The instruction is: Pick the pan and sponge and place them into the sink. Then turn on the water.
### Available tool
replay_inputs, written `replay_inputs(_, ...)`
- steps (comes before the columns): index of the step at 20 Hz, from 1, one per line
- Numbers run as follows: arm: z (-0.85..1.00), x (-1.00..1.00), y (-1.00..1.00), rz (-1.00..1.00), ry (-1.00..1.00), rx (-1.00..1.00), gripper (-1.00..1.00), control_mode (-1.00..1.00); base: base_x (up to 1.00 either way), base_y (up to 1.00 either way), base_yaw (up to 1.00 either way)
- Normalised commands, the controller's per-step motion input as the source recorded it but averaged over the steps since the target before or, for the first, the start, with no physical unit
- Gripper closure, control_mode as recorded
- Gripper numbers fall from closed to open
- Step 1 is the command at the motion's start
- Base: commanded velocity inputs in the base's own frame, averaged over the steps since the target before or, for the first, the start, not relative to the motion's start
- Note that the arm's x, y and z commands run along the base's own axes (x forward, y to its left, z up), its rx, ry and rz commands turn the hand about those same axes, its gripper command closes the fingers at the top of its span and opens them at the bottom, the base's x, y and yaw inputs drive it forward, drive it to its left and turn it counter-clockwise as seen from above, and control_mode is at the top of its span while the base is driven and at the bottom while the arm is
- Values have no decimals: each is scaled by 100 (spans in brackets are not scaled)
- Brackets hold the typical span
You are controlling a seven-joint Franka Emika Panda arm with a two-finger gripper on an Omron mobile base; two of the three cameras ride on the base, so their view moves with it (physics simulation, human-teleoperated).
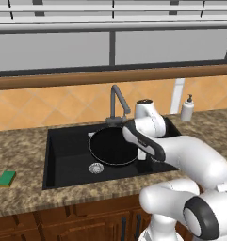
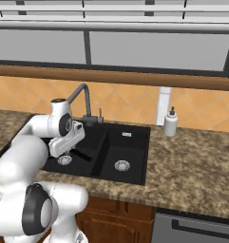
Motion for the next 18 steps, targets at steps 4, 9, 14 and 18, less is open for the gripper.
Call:
replay_inputs(4, 0, 6, 66, 0, 0, 0, 100, -100, 0, 0, 0)
replay_inputs(9, 0, 0, 48, 0, 0, 0, 100, -100, 0, 0, 0)
replay_inputs(14, -6, 16, 28, -7, 0, 0, 100, -100, 0, 0, 0)
replay_inputs(18, -7, 17, 23, -13, 0, 2, 100, -100, 0, 0, 0)
